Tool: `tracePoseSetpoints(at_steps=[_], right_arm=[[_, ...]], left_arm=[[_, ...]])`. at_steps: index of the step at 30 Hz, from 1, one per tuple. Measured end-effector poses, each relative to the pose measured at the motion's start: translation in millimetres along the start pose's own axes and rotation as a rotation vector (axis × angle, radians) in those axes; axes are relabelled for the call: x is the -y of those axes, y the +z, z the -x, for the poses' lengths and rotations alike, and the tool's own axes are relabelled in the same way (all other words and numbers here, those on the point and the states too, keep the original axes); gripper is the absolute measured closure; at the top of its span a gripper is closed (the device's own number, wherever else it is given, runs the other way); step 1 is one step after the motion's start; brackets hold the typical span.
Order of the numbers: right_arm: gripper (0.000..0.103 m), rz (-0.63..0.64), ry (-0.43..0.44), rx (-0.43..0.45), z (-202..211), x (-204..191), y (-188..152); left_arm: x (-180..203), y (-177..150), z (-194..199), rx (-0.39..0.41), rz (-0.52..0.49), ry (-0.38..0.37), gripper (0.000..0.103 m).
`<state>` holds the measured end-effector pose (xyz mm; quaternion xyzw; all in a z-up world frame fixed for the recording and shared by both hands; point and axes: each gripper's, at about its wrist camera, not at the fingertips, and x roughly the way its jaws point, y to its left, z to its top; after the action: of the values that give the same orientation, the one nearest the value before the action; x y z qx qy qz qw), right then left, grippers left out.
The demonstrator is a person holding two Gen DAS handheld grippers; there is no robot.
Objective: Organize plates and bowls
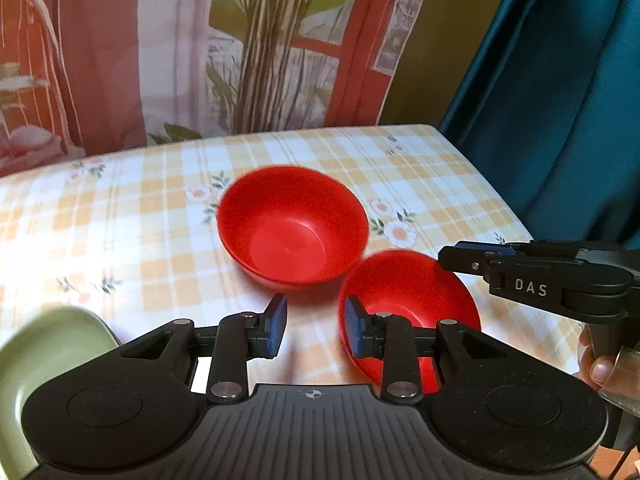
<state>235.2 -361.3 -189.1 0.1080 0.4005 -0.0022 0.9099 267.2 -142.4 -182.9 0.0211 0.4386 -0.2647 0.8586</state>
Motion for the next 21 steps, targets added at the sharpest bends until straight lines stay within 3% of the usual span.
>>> tracePoseSetpoints(at_steps=[7,18,21], right_arm=[[0.083,-0.033,-0.005,-0.017,2.1,8.5,-12.8],[0.084,-0.047,0.015,-0.045,0.8,6.6,-27.4],[0.085,-0.049,0.023,-0.050,1.7,5.1,-30.9]], left_arm=[[5.4,-10.1,-8.7,-0.028,0.004,-0.002,0.070],[13.0,-20.4,-16.3,-0.059,-0.001,-0.020,0.070],[16.2,-23.2,-15.3,-0.052,-0.012,-0.033,0.076]])
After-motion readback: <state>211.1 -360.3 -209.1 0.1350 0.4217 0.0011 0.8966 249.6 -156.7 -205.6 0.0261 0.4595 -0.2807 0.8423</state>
